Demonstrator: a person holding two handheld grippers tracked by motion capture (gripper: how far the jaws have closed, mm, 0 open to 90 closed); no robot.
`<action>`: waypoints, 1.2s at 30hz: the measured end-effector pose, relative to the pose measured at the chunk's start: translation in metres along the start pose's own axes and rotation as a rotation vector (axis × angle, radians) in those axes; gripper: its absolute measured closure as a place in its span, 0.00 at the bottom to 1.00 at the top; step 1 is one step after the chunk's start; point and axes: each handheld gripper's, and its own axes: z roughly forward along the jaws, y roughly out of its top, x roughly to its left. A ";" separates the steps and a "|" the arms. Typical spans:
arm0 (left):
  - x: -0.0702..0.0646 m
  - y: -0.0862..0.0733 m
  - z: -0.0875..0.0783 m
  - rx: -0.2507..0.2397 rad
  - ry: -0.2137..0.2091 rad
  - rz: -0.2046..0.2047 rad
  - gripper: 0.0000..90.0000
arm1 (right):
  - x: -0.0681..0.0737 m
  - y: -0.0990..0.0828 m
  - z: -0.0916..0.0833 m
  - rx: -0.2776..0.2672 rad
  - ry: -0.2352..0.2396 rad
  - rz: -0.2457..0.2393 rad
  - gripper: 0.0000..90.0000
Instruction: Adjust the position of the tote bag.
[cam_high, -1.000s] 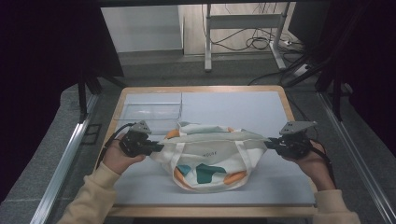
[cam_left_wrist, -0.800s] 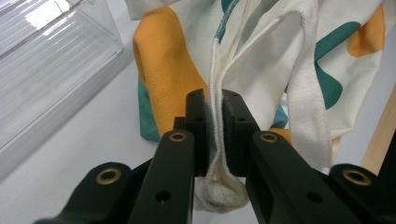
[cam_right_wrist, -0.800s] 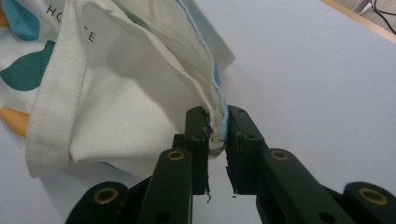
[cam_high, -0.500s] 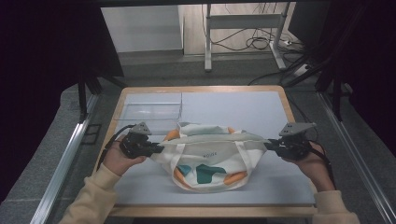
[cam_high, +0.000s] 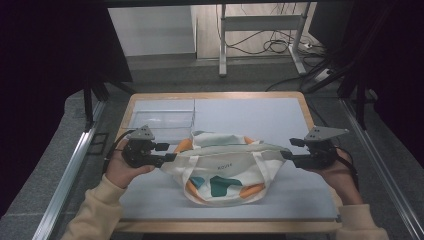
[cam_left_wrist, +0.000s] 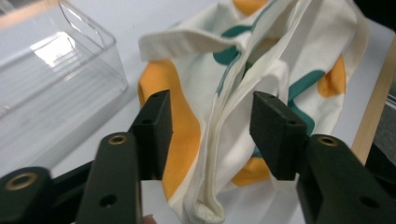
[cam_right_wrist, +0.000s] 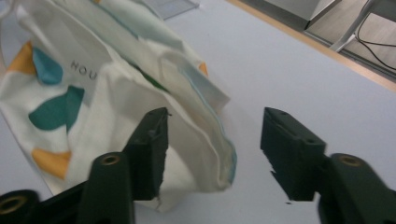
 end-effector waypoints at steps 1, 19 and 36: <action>0.000 0.000 0.000 0.000 0.000 0.000 0.51 | 0.002 0.003 -0.001 -0.007 -0.004 0.006 0.44; -0.011 0.034 0.016 0.003 0.024 0.019 0.44 | 0.039 0.042 0.024 -0.019 0.038 0.011 0.41; -0.016 0.030 0.019 0.000 0.028 0.056 0.45 | 0.076 0.056 0.044 -0.011 0.138 -0.053 0.44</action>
